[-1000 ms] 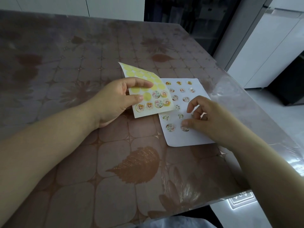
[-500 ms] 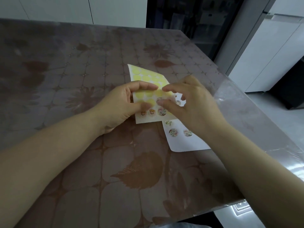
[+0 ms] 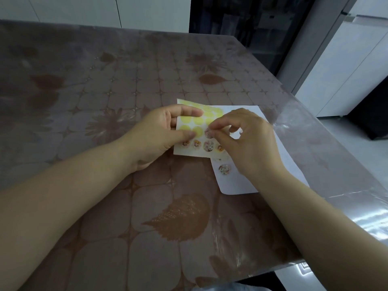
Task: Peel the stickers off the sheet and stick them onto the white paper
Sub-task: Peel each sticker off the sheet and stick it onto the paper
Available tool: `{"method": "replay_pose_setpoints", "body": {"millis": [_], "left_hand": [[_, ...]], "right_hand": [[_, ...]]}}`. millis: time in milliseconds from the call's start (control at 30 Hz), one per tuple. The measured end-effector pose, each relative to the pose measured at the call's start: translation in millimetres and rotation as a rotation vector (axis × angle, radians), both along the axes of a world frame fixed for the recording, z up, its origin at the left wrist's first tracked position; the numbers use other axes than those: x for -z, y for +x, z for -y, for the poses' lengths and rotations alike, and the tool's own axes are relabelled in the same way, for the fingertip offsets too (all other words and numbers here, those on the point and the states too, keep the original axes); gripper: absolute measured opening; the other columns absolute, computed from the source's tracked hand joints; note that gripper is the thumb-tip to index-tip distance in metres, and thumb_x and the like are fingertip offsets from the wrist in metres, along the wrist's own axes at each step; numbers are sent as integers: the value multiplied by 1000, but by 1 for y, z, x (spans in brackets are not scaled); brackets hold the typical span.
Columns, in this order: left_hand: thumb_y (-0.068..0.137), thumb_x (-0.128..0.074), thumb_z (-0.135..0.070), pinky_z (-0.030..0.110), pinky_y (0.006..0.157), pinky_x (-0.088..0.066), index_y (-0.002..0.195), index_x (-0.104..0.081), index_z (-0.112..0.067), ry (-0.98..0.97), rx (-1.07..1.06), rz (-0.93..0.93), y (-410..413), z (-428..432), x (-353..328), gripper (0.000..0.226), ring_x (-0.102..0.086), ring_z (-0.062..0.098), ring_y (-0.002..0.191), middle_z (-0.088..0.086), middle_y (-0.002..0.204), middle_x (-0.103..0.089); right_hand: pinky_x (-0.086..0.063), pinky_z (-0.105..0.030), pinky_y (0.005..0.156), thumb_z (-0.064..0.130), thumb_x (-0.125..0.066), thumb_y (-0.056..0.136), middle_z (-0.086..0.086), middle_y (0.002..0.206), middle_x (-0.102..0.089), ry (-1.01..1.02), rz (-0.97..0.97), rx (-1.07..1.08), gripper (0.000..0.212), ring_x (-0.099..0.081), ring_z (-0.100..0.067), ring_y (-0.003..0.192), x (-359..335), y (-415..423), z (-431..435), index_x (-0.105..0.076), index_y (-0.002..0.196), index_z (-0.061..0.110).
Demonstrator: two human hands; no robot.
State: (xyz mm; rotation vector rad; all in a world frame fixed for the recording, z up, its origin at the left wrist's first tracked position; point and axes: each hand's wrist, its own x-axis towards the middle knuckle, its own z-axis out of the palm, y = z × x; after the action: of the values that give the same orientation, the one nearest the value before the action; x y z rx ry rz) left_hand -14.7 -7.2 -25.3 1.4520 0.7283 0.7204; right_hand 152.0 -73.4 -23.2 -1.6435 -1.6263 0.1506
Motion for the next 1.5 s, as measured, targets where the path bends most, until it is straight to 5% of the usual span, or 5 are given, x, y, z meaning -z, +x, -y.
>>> {"method": "replay_pose_setpoints", "body": {"millis": [267, 700, 1033, 1233, 1500], "left_hand": [[63, -85, -12, 37, 93, -54, 118, -60, -27, 75, 2, -91, 2, 4, 0, 62, -60, 18, 117, 3, 127, -61], [72, -74, 5, 33, 89, -56, 114, -63, -24, 41, 12, -69, 1, 5, -4, 52, -65, 19, 109, 3, 120, -65], [48, -86, -21, 39, 100, -49, 111, -66, -35, 30, 18, -148, 1, 0, 1, 67, -59, 16, 117, -3, 127, -60], [60, -86, -6, 27, 93, -51, 114, -66, -31, 37, 42, -146, 0, -2, -1, 63, -60, 10, 114, -3, 130, -59], [53, -81, -7, 35, 96, -51, 110, -69, -28, -68, 70, -105, -1, 1, -3, 62, -64, 20, 110, 4, 121, -65]], "right_hand": [[-38, -6, 66, 23, -68, 82, 19, 75, -58, -76, -133, -61, 7, -51, 4, 75, -6, -4, 2, -67, 77, 28], [-35, -6, 56, 20, -62, 87, 26, 65, -53, -97, -142, -184, 6, -47, 10, 58, -11, -5, 5, -64, 81, 18], [-37, -10, 61, 21, -61, 87, 14, 69, -52, -134, -147, -197, 9, -46, -2, 69, -9, -9, 5, -61, 79, 26], [-37, -10, 62, 21, -61, 86, 13, 70, -54, -114, -153, -221, 11, -49, -9, 72, -10, -9, 6, -60, 77, 27], [-35, -7, 67, 15, -65, 84, 17, 73, -56, -39, -174, -296, 15, -46, -4, 69, -9, -8, 9, -58, 82, 28]]}}
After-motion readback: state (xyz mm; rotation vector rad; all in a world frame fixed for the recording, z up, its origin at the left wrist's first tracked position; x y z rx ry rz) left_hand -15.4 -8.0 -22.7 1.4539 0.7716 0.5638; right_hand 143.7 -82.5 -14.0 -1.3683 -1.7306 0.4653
